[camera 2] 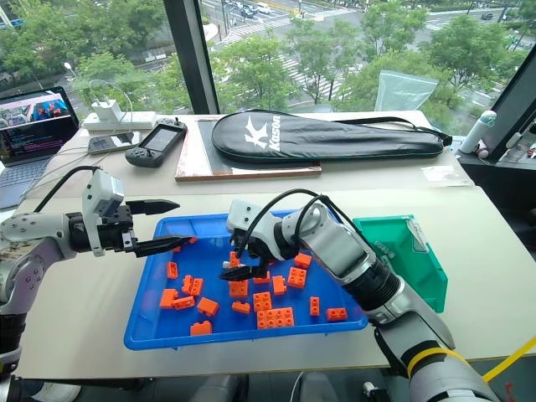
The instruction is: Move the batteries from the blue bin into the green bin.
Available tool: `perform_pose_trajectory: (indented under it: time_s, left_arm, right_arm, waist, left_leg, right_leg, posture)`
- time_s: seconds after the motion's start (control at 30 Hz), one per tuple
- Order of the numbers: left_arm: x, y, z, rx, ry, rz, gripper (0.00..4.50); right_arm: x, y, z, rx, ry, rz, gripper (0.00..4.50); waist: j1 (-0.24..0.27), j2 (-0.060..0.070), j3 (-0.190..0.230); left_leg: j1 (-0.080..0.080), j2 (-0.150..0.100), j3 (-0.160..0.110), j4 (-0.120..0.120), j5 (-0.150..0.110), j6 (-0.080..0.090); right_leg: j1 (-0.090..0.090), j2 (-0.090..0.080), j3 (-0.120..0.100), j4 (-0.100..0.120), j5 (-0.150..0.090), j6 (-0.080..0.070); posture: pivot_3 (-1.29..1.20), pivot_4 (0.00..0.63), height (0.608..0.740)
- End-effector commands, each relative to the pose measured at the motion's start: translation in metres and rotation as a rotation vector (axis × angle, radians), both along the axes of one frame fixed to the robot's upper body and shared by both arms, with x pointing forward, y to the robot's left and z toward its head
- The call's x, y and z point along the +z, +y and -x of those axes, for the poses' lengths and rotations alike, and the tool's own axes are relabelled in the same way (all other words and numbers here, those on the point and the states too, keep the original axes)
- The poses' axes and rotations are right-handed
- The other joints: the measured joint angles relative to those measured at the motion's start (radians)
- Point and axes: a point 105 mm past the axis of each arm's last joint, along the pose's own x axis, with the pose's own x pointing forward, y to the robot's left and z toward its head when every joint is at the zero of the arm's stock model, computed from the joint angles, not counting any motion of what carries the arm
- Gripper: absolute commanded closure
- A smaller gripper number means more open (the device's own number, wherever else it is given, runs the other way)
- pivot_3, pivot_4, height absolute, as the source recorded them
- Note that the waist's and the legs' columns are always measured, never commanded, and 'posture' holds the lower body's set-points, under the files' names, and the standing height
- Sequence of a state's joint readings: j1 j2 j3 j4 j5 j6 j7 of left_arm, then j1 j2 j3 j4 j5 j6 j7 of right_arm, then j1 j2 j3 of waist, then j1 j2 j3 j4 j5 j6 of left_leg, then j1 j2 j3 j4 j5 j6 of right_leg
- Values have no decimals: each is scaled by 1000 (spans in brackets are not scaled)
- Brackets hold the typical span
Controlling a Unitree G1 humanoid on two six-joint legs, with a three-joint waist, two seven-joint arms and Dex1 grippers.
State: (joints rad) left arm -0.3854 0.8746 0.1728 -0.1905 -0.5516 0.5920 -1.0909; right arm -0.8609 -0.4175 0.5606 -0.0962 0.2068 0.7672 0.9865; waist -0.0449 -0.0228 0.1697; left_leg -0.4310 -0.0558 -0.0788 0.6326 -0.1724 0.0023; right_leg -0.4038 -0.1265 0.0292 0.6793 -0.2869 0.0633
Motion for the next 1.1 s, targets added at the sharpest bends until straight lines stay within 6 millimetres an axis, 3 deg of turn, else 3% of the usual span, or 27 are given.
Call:
perform_pose_trajectory:
  time_s: [0.03, 0.53, 0.7, 0.9, 1.1]
  left_arm:
    - [9, -1, 0, -2, -34, -21, 0]
    - [9, -3, -2, -3, -38, -22, 0]
    - [9, -4, -3, -5, -41, -22, 0]
    - [9, -5, -4, -9, -42, -20, 0]
    - [9, -6, -5, -13, -42, -19, 0]
  right_arm:
    - [0, 3, 4, 33, -6, -9, 17]
    - [-10, -1, -1, 13, -11, 25, 17]
    - [-11, -2, -4, 8, -26, 34, 1137]
    - [-8, -2, -3, 7, -22, 22, 1137]
    - [17, -8, 0, -1, 16, -40, 1137]
  waist:
    - [0, 0, 0]
    - [0, 0, 0]
    - [0, 0, 0]
    - [0, 0, 0]
    - [0, 0, 0]
  left_leg:
    - [0, 0, 0, 0, 0, 0]
    - [0, 0, 0, 0, 0, 0]
    - [0, 0, 0, 0, 0, 0]
    - [0, 0, 0, 0, 0, 0]
    - [0, 0, 0, 0, 0, 0]
  right_leg:
    - [0, 0, 0, 0, 0, 0]
    - [0, 0, 0, 0, 0, 0]
    - [0, 0, 0, 0, 0, 0]
    - [0, 0, 0, 0, 0, 0]
    - [0, 0, 0, 0, 0, 0]
  posture:
    - [0, 150, 740]
    - [0, 150, 740]
    - [0, 150, 740]
    - [0, 150, 740]
    - [0, 150, 740]
